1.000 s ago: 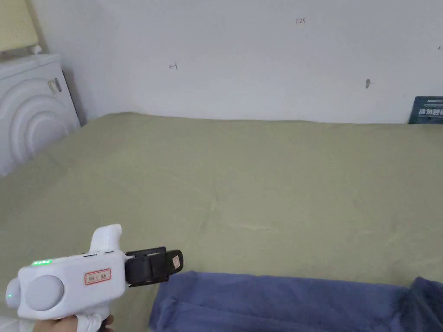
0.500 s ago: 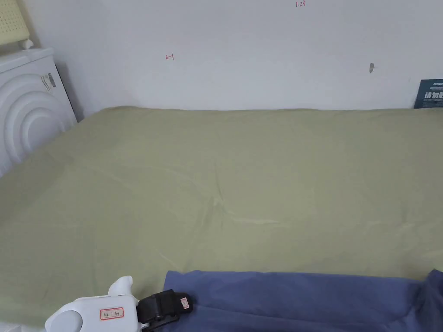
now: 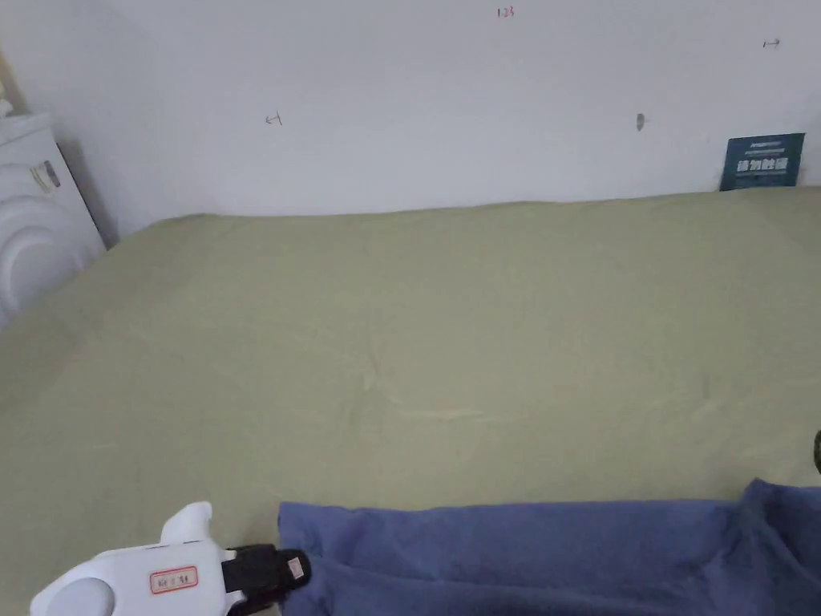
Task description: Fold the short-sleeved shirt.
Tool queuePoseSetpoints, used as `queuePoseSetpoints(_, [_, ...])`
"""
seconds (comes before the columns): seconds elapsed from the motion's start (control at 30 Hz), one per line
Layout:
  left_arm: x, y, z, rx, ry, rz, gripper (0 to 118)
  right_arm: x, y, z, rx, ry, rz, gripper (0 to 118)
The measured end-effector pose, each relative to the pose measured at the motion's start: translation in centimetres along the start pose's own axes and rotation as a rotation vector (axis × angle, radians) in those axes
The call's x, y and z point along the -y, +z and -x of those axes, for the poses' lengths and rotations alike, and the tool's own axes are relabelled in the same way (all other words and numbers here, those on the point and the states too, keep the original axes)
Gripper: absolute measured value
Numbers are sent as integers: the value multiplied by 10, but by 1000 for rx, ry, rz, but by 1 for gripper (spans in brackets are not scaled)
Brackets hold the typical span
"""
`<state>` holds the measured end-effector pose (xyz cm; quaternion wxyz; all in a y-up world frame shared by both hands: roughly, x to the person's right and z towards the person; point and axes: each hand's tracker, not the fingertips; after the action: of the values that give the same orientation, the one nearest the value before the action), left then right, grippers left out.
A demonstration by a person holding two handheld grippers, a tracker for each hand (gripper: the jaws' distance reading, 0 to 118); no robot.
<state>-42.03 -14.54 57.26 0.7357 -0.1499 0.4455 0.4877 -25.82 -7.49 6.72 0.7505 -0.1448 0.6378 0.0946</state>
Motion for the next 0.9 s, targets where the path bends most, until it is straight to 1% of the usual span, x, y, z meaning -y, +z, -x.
queuePoseSetpoints(0.07, [-12,4,-14,27,-47,-43,8,-5,5,-7,9,-30,-8,0])
queuePoseSetpoints(0.13, [-19,9,-38,90,-89,-62,8,-9,11,-14,15,-29,-20,0])
queuePoseSetpoints(0.27, [-16,3,-113,182,-259,-52,8,-17,23,-27,39,-39,-50,0])
queuePoseSetpoints(0.4, [-1,-34,-173,292,-372,38,8,-19,32,-43,66,-63,-64,0])
queuePoseSetpoints(0.5, [18,-78,-208,320,-423,119,8,-17,37,-53,93,-83,-63,0])
queuePoseSetpoints(0.6, [40,-123,-230,341,-419,194,8,-13,40,-63,111,-104,-57,0])
queuePoseSetpoints(0.73, [62,-175,-237,301,-429,232,10,-9,44,-73,138,-111,-44,0])
queuePoseSetpoints(0.77, [66,-185,-232,278,-412,237,15,-8,45,-75,143,-114,-39,0])
queuePoseSetpoints(0.8, [68,-193,-226,267,-384,256,31,-8,46,-77,145,-116,-35,0])
queuePoseSetpoints(0.83, [70,-200,-217,272,-326,289,64,-7,47,-79,150,-117,-30,0])
queuePoseSetpoints(0.87, [71,-206,-209,270,-262,326,79,-8,48,-80,159,-119,-26,0])
queuePoseSetpoints(0.9, [71,-209,-201,273,-209,358,80,-9,48,-81,166,-121,-23,0])
